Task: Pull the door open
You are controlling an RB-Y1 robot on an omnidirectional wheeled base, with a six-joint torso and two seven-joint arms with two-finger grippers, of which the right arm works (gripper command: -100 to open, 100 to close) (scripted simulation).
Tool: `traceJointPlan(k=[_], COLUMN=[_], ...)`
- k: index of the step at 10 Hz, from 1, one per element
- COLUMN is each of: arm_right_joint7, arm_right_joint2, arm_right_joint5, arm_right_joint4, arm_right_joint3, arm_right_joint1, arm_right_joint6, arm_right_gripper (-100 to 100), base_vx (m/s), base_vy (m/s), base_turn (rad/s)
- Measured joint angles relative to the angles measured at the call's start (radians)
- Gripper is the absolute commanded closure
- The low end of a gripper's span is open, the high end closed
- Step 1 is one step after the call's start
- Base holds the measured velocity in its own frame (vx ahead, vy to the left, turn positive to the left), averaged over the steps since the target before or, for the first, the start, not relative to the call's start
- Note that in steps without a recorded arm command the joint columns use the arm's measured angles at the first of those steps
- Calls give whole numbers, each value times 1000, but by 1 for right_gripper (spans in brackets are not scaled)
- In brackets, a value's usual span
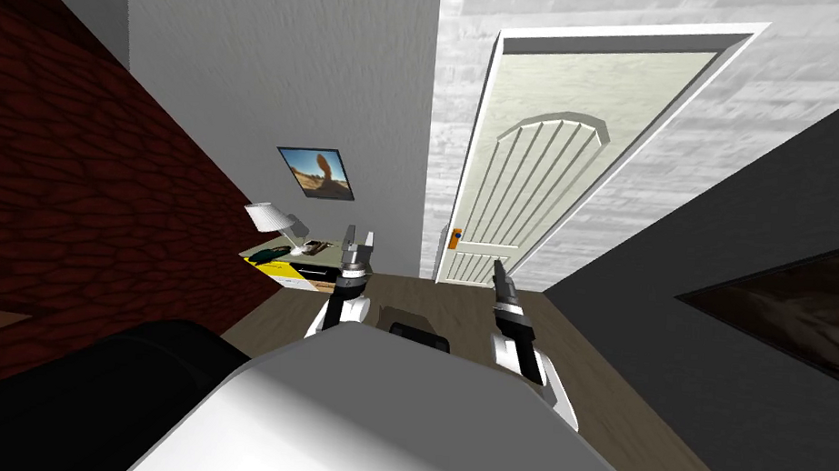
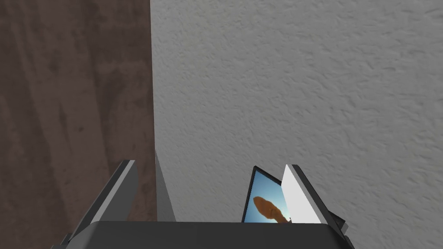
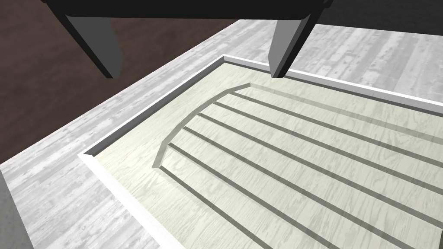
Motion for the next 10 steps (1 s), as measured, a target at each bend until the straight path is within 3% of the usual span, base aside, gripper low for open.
traceJointPlan(k=[5, 10], arm_right_joint7=[87, 182], arm_right_joint2=[-22, -45], arm_right_joint5=[75, 158], arm_right_joint4=[88, 190], arm_right_joint3=[2, 3], arm_right_joint1=[-23, -63], arm_right_joint6=[-9, -9], arm_right_gripper=[-100, -100], base_vx=[101, 123], base_vy=[17, 8], base_turn=[-3, -2])
